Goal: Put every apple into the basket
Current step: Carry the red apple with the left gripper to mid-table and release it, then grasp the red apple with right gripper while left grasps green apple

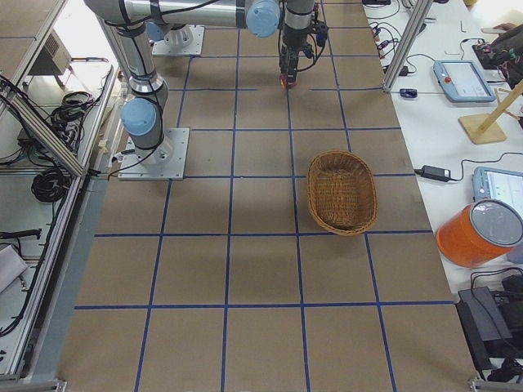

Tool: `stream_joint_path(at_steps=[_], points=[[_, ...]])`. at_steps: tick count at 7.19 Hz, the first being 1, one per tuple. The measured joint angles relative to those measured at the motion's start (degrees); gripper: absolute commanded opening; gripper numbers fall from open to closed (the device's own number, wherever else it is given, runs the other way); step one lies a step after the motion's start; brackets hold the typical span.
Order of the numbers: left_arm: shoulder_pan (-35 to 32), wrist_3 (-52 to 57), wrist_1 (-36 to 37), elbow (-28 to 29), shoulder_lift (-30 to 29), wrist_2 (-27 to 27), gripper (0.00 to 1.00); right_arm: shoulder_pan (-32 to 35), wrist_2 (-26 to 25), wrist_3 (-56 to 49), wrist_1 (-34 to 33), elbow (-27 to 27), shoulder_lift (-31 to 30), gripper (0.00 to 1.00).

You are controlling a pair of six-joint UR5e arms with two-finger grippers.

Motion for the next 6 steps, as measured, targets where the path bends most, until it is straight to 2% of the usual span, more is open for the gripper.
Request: stream_joint_path(at_steps=[2,4,6], points=[[1.7,3.9,-2.5,0.7,2.7,0.0,1.0,0.0,0.2,0.2,-1.7,0.0,1.3,1.0],[9.8,15.7,-14.4,0.6,9.3,2.0,1.0,0.8,0.8,0.4,-3.9,-0.1,3.0,1.0],[19.9,32.2,-24.6,-0.7,15.7,7.3,0.96,5.7,2.2,1.6,-9.9,0.1,6.8,1.0]])
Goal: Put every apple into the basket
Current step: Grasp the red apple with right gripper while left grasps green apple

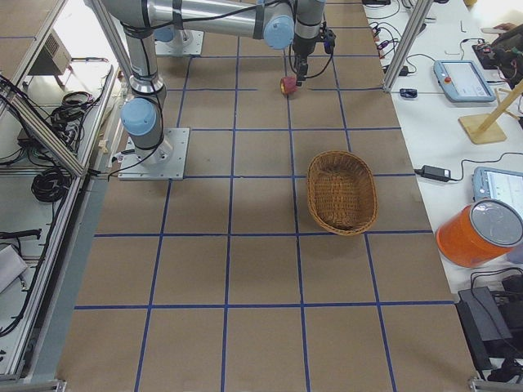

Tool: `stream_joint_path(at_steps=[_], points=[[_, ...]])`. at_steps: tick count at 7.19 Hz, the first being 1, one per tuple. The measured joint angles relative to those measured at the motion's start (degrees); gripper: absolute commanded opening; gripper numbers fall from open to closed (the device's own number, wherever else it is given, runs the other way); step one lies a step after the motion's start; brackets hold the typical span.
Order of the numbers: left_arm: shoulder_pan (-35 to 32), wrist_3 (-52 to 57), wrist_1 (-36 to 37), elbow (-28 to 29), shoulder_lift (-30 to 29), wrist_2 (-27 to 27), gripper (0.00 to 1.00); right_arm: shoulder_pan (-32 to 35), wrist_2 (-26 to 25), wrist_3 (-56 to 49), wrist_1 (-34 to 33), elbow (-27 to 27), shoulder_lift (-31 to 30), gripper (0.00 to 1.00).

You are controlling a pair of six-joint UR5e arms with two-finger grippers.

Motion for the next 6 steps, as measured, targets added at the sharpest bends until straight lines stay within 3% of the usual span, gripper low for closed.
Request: stream_joint_path(at_steps=[3,6], points=[[16.3,28.1,-0.9,-2.1,3.3,4.3,1.0,9.4,0.0,7.6,-14.4,0.3,10.7,1.0],[29.7,51.2,12.8,-7.6,0.8,4.3,1.0,13.5,0.5,13.0,-18.6,0.4,17.3,1.0]])
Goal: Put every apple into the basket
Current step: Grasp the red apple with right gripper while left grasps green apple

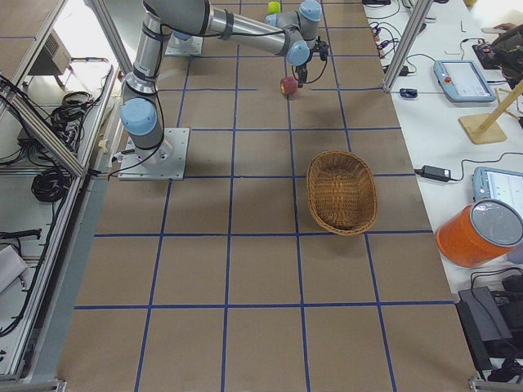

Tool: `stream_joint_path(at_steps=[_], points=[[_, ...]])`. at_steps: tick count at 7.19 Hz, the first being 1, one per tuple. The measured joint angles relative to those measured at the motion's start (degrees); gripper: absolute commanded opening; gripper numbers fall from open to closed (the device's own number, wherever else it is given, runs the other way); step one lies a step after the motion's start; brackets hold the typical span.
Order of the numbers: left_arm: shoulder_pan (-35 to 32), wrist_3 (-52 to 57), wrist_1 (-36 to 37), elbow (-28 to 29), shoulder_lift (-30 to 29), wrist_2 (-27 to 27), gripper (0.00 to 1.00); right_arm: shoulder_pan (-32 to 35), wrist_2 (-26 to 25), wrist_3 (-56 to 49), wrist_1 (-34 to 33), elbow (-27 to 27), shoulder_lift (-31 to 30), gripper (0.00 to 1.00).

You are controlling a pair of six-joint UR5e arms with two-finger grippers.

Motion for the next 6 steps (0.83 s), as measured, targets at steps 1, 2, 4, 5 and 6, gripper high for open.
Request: stream_joint_path(at_steps=[1,2,4,5,6], points=[[3.2,3.8,5.7,-3.2,-0.6,-0.2,1.0,0.6,0.4,0.5,-0.8,0.0,1.1,1.0],[5.6,5.6,10.1,-6.3,-1.2,-0.6,1.0,0.8,1.7,0.7,-1.1,0.0,1.6,1.0],[7.2,6.8,18.1,-10.6,-3.6,-2.0,1.0,0.9,3.9,0.7,-1.2,0.2,2.5,1.0],[7.4,6.7,20.2,-11.7,-5.4,-3.0,1.0,0.9,4.1,0.5,-1.2,0.6,2.7,1.0],[7.6,6.6,21.1,-12.0,-6.7,-3.7,0.61,0.9,4.2,0.3,-1.3,1.5,2.9,1.0]])
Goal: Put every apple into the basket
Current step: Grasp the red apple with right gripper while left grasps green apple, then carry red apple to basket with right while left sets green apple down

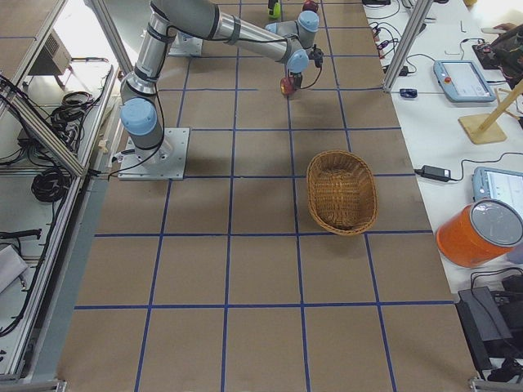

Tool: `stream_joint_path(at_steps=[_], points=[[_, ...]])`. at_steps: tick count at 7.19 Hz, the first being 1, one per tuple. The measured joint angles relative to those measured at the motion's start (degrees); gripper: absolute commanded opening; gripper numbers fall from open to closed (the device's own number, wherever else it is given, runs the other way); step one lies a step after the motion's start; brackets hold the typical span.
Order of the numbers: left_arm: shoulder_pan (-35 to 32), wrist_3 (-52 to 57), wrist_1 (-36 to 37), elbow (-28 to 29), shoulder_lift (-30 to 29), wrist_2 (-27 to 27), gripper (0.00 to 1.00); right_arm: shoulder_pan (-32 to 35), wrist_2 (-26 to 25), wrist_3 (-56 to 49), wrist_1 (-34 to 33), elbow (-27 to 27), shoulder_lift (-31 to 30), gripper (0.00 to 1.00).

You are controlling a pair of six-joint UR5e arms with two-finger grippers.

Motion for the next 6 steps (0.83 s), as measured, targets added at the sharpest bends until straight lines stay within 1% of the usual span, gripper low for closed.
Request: stream_joint_path(at_steps=[1,2,3,4,5,6], points=[[0.1,0.0,0.3,0.0,-0.4,-0.2,0.26,0.0,0.0,0.0,-0.1,0.9,0.1,1.0],[0.0,-0.4,0.3,0.1,0.0,-0.2,0.22,0.0,0.0,0.1,-0.2,1.5,0.4,1.0],[-0.5,-2.1,-0.7,0.5,0.7,0.0,0.21,0.1,0.1,0.3,-0.4,1.7,0.8,0.75],[-1.9,-6.1,-4.3,2.0,1.7,0.3,0.21,0.4,0.1,0.4,-1.2,1.8,1.2,0.07],[-5.1,-12.4,-10.6,5.2,3.0,0.2,0.21,0.6,-0.1,0.4,-2.6,1.9,1.3,0.0],[-10.2,-20.4,-17.8,9.4,4.2,-0.1,0.21,0.7,-0.3,0.2,-3.5,1.7,1.1,0.0]])
